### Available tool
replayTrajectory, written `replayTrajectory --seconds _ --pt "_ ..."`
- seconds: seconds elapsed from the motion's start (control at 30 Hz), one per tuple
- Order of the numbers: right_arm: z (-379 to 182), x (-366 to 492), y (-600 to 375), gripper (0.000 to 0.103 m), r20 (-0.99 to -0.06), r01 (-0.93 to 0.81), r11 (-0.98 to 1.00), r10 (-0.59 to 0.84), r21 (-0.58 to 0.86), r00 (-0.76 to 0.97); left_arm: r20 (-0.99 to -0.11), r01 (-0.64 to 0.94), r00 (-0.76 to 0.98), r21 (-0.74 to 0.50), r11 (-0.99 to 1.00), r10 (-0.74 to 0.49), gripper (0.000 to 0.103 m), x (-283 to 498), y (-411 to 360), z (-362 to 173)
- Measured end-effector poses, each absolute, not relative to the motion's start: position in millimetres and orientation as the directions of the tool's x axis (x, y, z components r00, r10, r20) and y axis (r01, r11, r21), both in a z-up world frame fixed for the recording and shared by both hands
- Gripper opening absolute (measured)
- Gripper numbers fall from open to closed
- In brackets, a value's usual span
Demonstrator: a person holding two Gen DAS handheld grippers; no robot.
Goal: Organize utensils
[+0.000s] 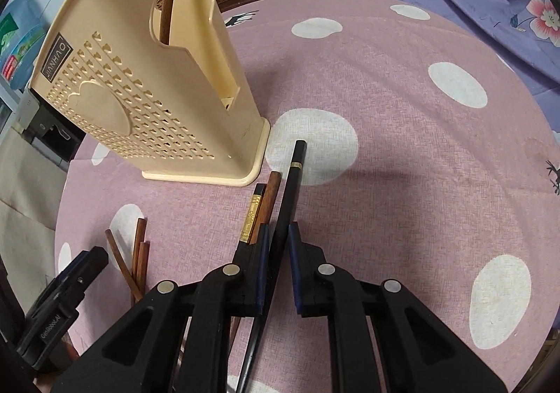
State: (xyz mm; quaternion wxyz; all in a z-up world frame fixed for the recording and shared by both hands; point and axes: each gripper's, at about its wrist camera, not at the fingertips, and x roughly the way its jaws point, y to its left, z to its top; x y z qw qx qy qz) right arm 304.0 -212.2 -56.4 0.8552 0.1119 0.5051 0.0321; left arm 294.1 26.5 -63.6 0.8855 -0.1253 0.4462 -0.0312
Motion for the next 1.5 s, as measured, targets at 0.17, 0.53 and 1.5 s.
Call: replayTrajectory --seconds 0.17,0.53,1.5 --pt "-56.9 314.9 -215.8 0.011 -0.864 0.087 0.971 0.158 0.225 0.478 -0.804 -0.076 0.574 -0.238 0.968 -0.153 0.067 306.6 16.9 -68.5" --pt "-58.9 331.9 -214.0 0.010 -0.866 0.103 0.977 0.113 0.186 0.487 -0.828 -0.062 0.545 -0.196 0.979 -0.131 0.038 320.3 -0.7 -70.5" --pt "42.3 228.3 -246.7 0.007 -0.572 -0.108 0.961 0.239 0.254 0.785 -0.521 0.193 0.791 -0.286 0.939 -0.321 0.014 256.3 -13.7 47.9"
